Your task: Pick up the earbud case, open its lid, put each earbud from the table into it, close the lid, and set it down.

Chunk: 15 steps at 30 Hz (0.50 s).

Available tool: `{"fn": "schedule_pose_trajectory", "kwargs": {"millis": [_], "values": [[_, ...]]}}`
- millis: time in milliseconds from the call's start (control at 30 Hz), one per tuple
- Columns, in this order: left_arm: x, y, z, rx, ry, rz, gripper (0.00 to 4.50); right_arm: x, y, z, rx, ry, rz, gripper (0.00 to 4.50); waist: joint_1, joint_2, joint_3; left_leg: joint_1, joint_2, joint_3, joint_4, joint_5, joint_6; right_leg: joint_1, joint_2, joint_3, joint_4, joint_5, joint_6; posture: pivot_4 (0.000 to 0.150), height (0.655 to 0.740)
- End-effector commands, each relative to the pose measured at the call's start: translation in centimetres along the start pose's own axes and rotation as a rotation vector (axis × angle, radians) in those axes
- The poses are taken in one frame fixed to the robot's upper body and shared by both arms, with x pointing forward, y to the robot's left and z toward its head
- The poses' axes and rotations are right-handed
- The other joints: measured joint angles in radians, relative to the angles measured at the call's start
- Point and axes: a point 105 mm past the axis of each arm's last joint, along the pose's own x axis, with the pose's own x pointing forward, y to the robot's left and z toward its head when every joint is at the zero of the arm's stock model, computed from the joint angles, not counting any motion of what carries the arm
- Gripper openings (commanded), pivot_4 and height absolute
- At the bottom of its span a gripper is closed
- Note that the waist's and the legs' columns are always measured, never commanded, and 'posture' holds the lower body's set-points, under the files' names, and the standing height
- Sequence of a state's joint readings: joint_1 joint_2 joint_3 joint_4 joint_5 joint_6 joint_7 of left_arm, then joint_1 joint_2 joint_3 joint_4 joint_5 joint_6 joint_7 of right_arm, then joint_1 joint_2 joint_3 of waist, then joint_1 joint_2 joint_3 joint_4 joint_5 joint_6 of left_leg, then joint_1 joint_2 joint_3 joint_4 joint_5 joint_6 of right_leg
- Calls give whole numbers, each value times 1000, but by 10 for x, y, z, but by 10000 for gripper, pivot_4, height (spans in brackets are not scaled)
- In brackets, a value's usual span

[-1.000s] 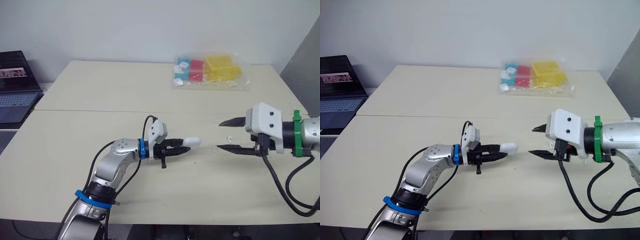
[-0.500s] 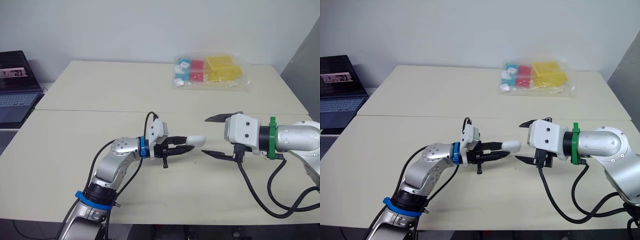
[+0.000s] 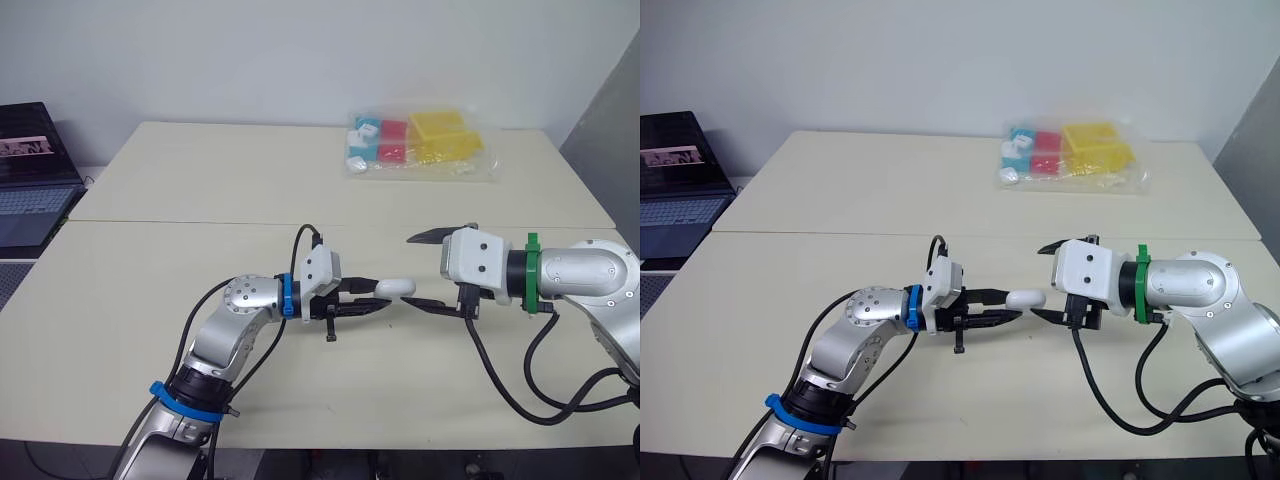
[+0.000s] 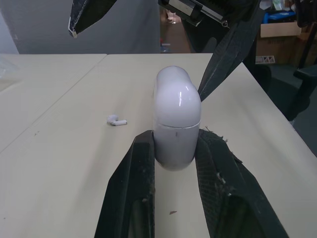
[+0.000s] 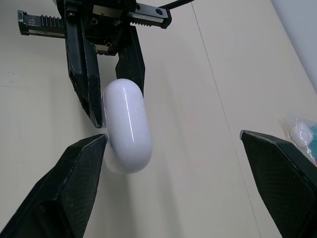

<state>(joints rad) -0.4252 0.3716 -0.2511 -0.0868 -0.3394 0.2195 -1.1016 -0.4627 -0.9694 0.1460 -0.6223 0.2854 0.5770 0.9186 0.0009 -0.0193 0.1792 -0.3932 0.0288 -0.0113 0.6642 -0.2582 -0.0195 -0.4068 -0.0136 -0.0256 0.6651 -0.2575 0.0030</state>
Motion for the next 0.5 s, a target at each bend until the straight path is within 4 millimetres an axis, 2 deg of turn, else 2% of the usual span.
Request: {"fn": "schedule_pose_trajectory", "kwargs": {"millis": [33, 500], "values": [[3, -7, 11, 57, -21, -37, 7817, -4, -6, 8, -47, -12, -32, 45000, 0, 0, 0, 0, 0, 0, 0, 0, 0, 0, 0, 0, 0, 0, 0, 1500, 7400], [2, -5, 8, 69, -1, -32, 7817, -8, -15, 11, -25, -18, -59, 45000, 0, 0, 0, 0, 0, 1, 0, 0, 0, 0, 0, 1, 0, 0, 0, 1500, 7400]]}}
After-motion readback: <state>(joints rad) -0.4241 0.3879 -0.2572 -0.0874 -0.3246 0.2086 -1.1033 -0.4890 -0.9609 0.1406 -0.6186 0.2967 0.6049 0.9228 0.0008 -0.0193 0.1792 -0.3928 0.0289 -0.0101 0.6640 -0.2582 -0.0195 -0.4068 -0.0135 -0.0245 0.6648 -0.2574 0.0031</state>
